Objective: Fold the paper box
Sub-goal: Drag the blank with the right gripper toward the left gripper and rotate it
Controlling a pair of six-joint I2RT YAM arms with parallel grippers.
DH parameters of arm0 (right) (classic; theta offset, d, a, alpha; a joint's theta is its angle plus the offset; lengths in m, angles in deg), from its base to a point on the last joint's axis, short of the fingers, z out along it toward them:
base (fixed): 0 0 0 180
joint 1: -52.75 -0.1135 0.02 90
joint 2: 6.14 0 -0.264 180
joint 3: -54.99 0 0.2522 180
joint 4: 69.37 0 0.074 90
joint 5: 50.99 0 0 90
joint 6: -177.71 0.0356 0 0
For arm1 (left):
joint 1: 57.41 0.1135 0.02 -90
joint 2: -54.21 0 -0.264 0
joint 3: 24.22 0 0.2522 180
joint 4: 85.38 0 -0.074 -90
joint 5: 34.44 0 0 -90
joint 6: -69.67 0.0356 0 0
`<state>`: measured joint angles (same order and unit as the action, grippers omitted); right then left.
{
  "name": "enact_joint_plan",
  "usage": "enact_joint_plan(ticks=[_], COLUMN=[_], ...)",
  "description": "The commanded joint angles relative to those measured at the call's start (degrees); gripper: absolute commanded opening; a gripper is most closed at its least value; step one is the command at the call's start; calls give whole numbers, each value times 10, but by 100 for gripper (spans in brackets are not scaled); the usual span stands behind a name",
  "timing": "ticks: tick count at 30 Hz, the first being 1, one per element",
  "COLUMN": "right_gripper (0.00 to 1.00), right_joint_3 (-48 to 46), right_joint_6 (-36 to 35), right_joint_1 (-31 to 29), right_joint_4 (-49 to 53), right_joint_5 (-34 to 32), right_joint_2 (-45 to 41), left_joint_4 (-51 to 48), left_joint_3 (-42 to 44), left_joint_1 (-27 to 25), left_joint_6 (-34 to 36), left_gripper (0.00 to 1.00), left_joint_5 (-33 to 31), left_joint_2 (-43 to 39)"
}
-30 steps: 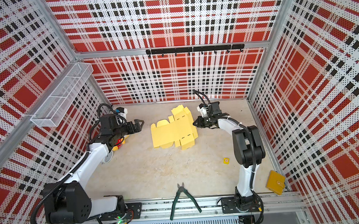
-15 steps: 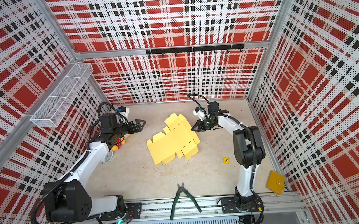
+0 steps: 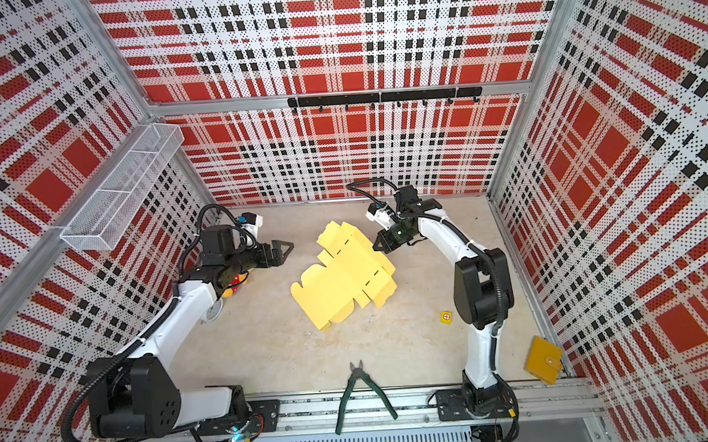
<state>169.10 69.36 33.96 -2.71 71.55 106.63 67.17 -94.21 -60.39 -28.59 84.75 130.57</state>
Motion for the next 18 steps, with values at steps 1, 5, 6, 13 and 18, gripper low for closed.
enact_joint_plan(ticks=[1, 5, 6, 13, 18], right_gripper=[0, 0, 0, 0, 0], right_joint_3=[33, 81, 98, 164, 191], right_joint_6=[-88, -155, -174, -279, -373], right_joint_1=[-14, -32, -35, -50, -82], right_joint_4=[41, 77, 89, 141, 185], right_joint_5=[-50, -75, -82, -62, -88], right_joint_2=[17, 24, 26, 23, 14], left_joint_4=[11, 12, 11, -33, -82], left_joint_3=[9, 9, 9, -6, -20], left_joint_1=[-4, -4, -3, -13, -11], left_joint_6=[10, 19, 25, 132, 201], left_gripper=[100, 100, 100, 100, 100], left_joint_5=[11, 16, 21, 79, 105], left_joint_2=[-6, -6, -6, -2, 2])
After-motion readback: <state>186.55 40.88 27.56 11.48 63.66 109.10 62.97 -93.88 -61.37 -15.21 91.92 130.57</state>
